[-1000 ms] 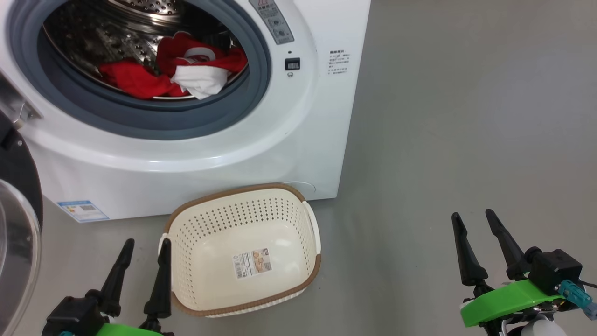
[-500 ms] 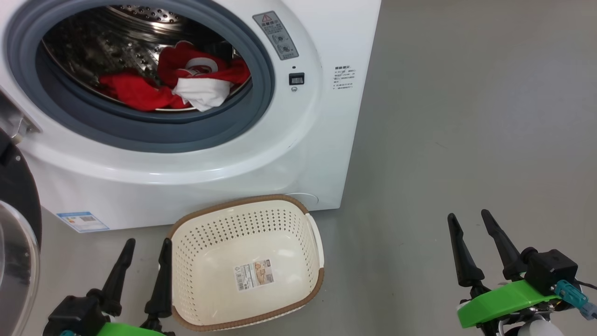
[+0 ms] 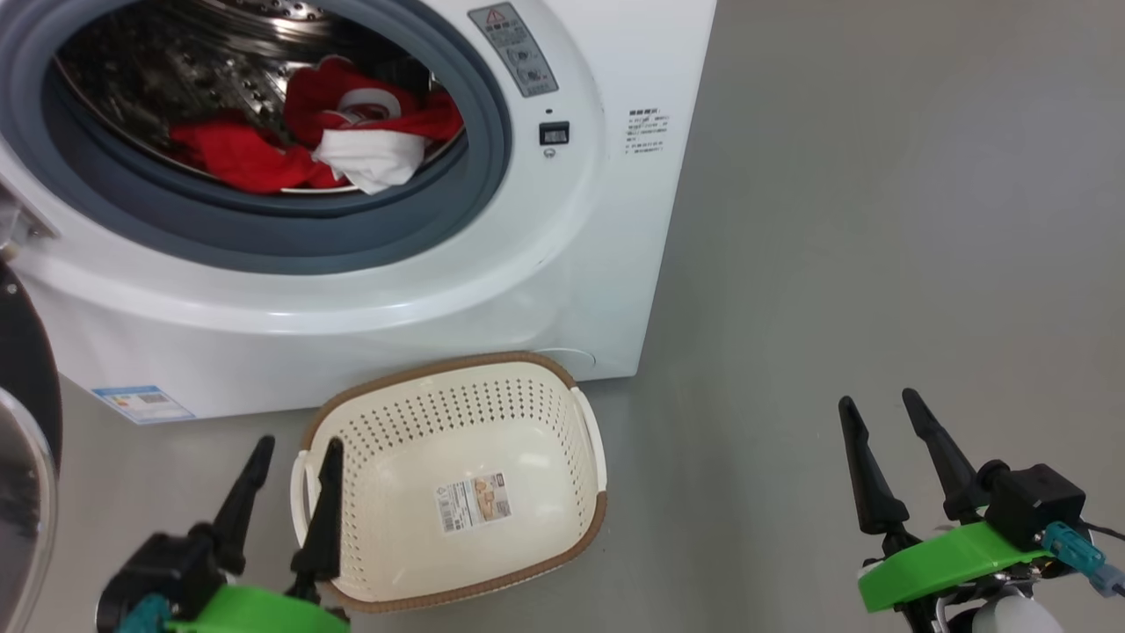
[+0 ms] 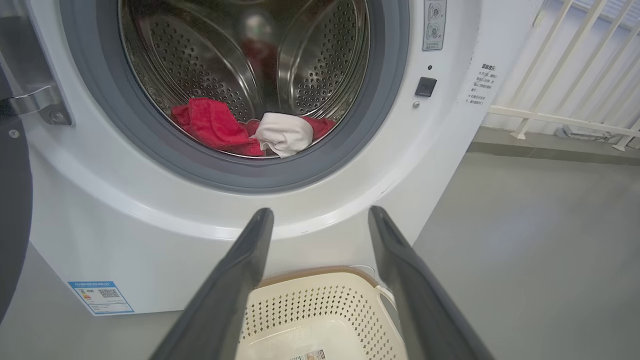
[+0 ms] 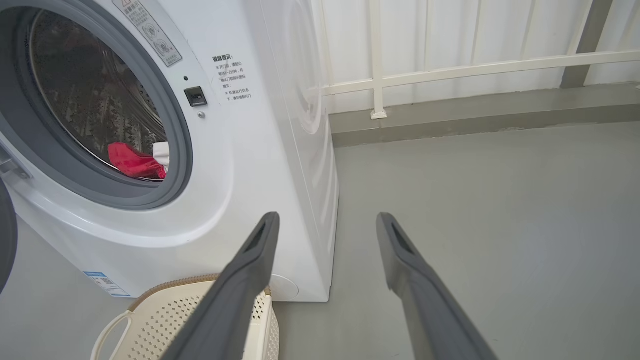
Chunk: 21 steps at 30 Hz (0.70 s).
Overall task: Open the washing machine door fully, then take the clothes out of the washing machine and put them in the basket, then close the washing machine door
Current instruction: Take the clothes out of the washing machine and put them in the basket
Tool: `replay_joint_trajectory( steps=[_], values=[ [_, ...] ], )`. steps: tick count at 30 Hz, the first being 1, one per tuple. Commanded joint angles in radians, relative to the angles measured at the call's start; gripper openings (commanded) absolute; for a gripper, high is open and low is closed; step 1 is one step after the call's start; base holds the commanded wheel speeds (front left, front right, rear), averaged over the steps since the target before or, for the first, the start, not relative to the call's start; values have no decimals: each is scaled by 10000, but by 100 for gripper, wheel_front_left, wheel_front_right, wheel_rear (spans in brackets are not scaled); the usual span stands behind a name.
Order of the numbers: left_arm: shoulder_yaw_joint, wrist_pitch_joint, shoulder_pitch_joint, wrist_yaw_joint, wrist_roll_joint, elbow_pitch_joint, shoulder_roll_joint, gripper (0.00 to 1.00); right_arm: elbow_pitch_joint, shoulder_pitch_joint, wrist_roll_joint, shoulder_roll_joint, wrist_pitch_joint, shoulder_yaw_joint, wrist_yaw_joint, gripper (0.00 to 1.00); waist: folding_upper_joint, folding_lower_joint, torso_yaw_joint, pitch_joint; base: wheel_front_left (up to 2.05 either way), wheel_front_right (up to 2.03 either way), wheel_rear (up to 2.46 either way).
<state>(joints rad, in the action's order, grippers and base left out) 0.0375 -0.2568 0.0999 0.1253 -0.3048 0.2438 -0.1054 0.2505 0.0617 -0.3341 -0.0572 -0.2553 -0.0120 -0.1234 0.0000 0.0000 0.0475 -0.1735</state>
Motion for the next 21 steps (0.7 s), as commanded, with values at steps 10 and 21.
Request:
replay_joint_trajectory(
  steps=[10, 21],
  values=[
    [-443, -49, 3207, 54, 967, 1739, -193, 100, -408, 1044, 30, 8, -65, -326, -73, 100, 0, 0, 575, -1611, 0, 0, 0],
    [-828, -49, 6326, 51, 1375, 3943, -428, 100, -467, 1787, -242, 64, -65, -488, -73, 100, 0, 0, 1296, -2931, 0, 0, 0]
  ],
)
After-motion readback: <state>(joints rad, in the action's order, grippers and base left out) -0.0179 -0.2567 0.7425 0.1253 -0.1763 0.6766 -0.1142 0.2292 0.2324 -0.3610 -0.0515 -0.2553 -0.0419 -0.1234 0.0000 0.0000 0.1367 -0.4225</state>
